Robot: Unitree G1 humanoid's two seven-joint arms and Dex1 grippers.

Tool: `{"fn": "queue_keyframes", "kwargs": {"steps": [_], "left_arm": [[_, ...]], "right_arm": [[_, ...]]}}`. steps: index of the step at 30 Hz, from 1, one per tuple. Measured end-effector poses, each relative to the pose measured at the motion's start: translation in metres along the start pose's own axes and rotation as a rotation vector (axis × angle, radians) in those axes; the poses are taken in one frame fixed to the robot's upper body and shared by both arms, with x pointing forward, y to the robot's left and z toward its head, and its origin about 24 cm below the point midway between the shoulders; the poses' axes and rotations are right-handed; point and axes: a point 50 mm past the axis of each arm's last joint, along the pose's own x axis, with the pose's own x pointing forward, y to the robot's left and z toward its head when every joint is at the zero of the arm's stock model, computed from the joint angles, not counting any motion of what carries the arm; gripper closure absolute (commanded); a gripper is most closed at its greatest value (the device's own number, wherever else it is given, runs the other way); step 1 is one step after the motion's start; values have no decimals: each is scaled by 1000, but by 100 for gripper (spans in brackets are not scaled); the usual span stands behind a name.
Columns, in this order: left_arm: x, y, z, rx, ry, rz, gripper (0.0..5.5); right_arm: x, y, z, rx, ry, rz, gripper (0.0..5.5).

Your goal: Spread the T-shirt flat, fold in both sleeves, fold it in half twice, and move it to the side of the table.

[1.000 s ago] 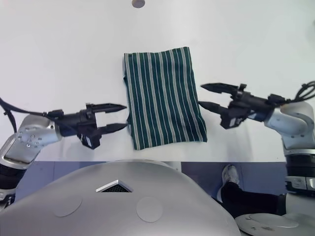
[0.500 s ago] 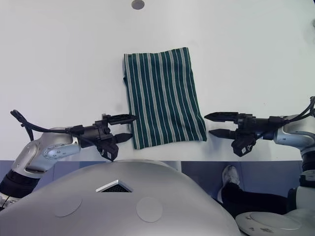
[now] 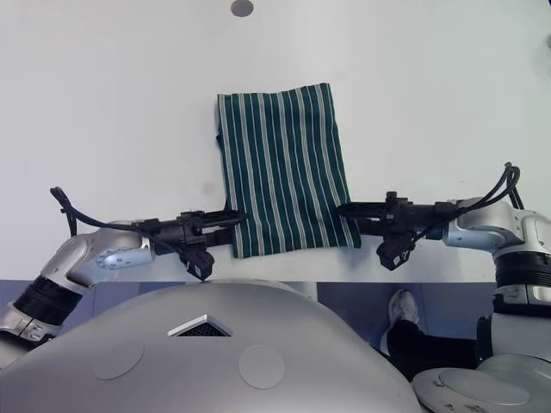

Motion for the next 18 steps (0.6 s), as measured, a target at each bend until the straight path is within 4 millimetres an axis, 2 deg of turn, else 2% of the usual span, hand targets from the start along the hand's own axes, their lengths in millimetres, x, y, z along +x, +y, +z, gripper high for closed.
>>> {"fn": "queue_keyframes", "kwargs": {"steps": [2,8,18], "left_arm": [[0,2,0,11,-11,2,384],[2,7,-4,34,-47,21,432],[1,11,-5,16,-68,47,508]], "right_arm": [[1,2,0,11,-1,1,439],[4,7,0,35,2,4,541],[16,5,2,73,-23,-34,546]]}}
